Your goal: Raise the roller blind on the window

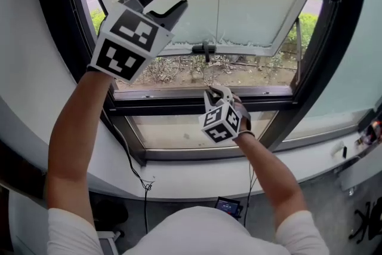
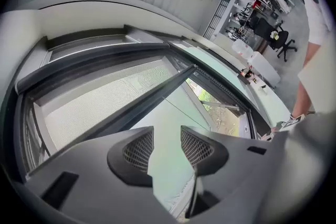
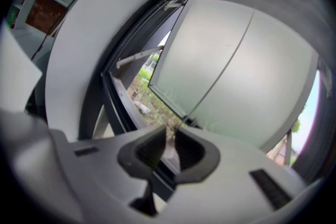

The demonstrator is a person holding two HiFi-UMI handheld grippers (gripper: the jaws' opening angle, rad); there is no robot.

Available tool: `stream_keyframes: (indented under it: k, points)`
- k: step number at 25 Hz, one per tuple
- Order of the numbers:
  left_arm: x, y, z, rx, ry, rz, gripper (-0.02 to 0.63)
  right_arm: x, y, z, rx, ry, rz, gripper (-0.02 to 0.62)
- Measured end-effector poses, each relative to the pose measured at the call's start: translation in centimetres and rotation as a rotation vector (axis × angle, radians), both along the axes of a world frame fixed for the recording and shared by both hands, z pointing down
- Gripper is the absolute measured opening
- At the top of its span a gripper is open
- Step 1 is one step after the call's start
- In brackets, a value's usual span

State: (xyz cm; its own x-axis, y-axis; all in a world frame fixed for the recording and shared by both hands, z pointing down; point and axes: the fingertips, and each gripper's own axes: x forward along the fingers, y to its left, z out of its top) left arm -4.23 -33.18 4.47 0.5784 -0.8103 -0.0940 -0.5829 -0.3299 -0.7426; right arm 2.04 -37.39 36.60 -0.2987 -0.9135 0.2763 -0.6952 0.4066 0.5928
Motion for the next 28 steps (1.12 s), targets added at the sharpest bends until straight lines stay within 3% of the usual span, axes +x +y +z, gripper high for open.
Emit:
stream_keyframes:
  k: [10,28]
  points:
    - [-0.9,1.4,5.2,-0.128,0.198,0.085,0.175,0.2,0.8,-1.7,0.019,-0.015,0.007,0.061]
    - [-3.2,3.6,16.9,-0.290,0.390,0.064,0.167,1.6,1.7,-3.5,0.046,-0.029,0.029,0.061]
